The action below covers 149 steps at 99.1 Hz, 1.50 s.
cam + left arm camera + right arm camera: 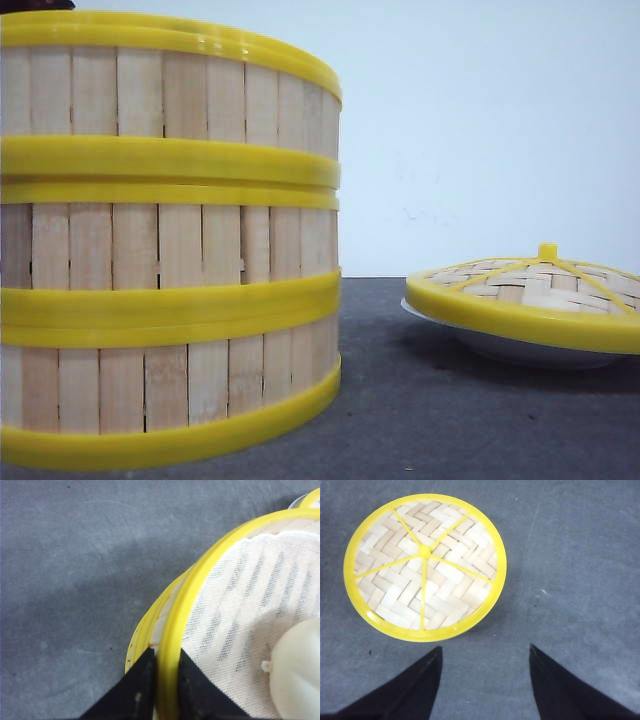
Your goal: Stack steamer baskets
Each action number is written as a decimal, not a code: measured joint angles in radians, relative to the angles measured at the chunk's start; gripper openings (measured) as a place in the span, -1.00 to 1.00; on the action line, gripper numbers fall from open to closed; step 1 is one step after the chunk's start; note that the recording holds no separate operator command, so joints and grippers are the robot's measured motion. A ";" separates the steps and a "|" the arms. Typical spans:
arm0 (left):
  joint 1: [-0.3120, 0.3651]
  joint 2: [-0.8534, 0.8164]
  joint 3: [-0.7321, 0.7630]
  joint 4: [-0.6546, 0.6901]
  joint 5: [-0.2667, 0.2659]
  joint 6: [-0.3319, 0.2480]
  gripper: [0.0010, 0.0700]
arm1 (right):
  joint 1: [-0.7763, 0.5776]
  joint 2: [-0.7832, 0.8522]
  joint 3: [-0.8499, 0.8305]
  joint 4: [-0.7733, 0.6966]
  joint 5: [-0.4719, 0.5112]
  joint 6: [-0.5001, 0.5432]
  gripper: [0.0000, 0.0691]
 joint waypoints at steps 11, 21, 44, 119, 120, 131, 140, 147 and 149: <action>0.000 0.012 0.000 -0.002 -0.021 0.000 -0.94 | 0.000 0.000 0.000 0.000 0.000 0.000 -0.03; -0.002 0.022 0.000 -0.002 -0.028 -0.001 -0.94 | 0.000 0.000 0.000 0.000 0.000 0.000 -0.03; -0.003 0.023 -0.001 0.011 -0.028 0.000 -0.94 | 0.000 0.000 0.000 0.000 0.000 0.000 -0.03; -0.002 -0.006 -0.001 0.045 -0.031 -0.024 -0.20 | -0.001 0.128 -0.003 0.177 -0.162 -0.027 -0.03; -0.002 -0.010 -0.001 0.045 -0.031 -0.024 -0.20 | -0.001 0.135 -0.003 0.181 -0.168 -0.028 -0.03; 0.002 -0.076 -0.001 0.044 -0.062 -0.024 -0.20 | -0.001 0.212 -0.005 0.232 -0.192 -0.042 -0.03; 0.012 -0.133 -0.001 0.039 -0.142 -0.024 -0.20 | -0.001 0.274 -0.005 0.260 -0.216 -0.051 -0.03; 0.020 -0.170 -0.001 0.024 -0.209 -0.024 -0.20 | -0.001 0.328 -0.005 0.278 -0.233 -0.055 -0.03; 0.023 -0.179 -0.001 0.018 -0.224 -0.024 -0.20 | -0.001 0.345 -0.005 0.284 -0.233 -0.057 -0.03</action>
